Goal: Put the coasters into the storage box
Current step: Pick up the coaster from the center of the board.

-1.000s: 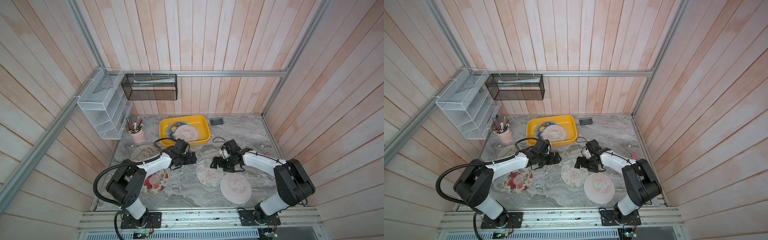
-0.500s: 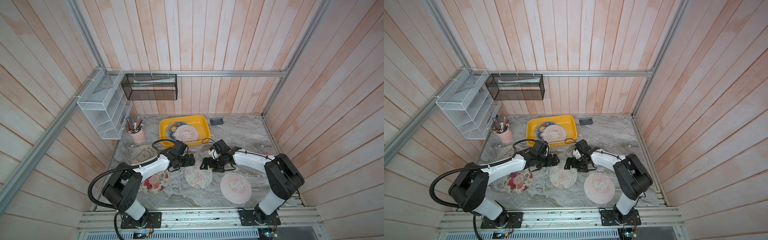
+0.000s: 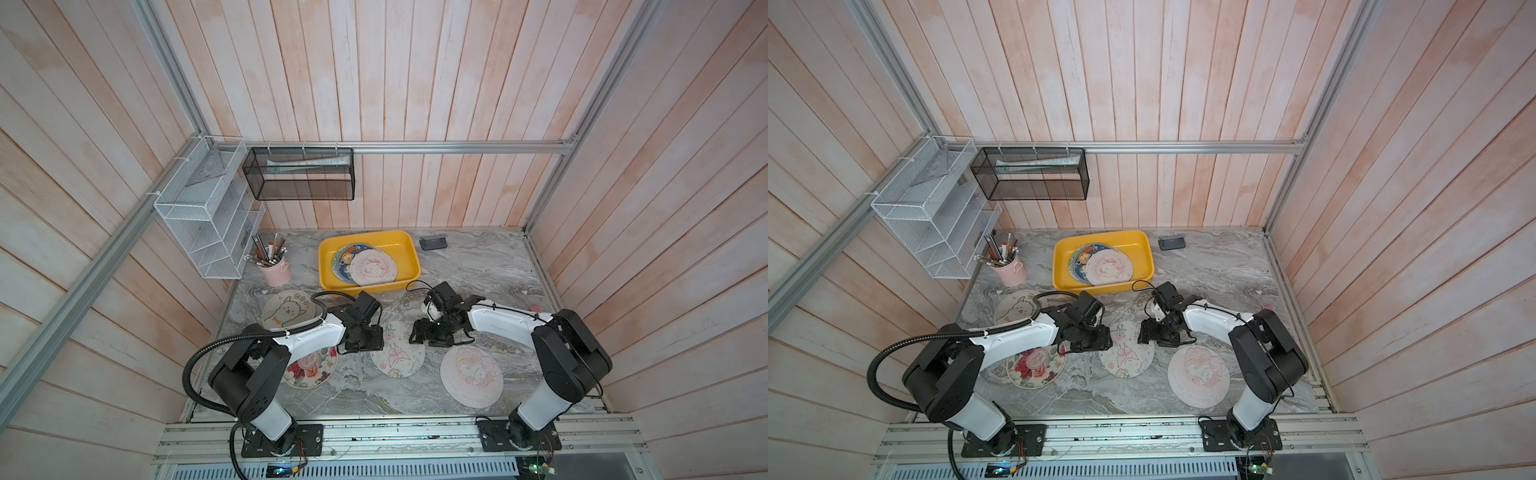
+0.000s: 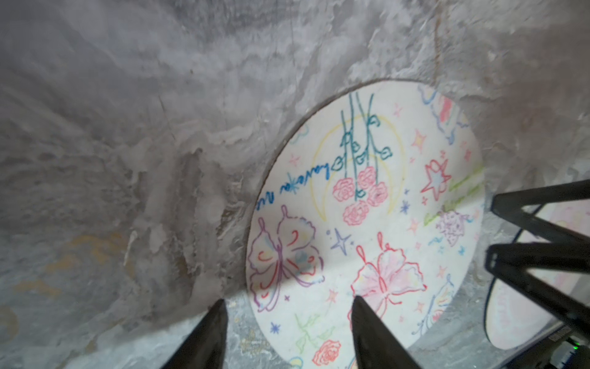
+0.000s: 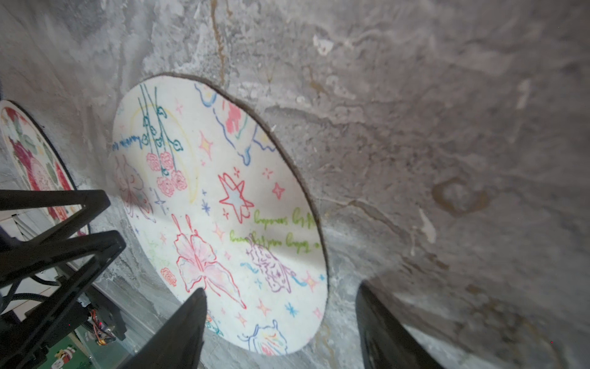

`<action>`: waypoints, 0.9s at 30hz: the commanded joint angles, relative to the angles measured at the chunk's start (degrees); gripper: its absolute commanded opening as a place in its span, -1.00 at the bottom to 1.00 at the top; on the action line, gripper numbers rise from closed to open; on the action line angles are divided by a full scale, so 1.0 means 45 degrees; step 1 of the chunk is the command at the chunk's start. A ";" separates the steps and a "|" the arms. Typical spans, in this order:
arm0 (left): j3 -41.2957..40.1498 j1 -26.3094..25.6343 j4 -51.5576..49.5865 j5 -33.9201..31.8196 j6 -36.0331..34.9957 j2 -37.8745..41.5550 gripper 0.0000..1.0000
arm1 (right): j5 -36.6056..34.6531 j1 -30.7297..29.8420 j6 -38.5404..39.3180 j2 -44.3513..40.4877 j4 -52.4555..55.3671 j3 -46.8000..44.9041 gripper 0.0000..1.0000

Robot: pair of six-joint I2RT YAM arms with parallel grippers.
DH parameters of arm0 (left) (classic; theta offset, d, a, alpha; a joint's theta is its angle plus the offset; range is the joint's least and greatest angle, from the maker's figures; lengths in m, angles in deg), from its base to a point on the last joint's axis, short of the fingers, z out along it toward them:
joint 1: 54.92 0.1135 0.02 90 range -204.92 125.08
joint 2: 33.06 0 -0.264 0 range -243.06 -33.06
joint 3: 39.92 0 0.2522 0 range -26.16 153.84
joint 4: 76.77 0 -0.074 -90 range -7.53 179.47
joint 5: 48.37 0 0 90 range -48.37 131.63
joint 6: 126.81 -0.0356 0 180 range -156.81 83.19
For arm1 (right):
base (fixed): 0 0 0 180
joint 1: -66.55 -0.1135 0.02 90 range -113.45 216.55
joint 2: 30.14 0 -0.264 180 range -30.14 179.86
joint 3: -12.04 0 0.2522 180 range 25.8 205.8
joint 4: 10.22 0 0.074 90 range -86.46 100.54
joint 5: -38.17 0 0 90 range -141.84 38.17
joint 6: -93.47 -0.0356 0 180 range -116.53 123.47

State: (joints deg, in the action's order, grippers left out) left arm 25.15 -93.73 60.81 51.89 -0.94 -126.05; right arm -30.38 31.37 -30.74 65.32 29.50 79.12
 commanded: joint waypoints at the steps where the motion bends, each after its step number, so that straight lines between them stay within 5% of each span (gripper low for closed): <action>1: 0.0198 -0.0106 -0.0465 0.0158 -0.0174 -0.0585 0.15 | -0.0489 -0.0035 -0.0005 0.0184 0.0638 -0.0213 0.42; 27: 0.0532 -0.0263 -0.0332 0.0317 -0.0414 -0.1035 -0.09 | 0.0253 -0.0130 -0.0248 0.0760 0.0013 -0.0124 -0.26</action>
State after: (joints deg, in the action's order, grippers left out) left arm 27.09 -94.28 60.28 52.11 -1.90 -128.63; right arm -29.64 31.33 -31.55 67.02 28.84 79.07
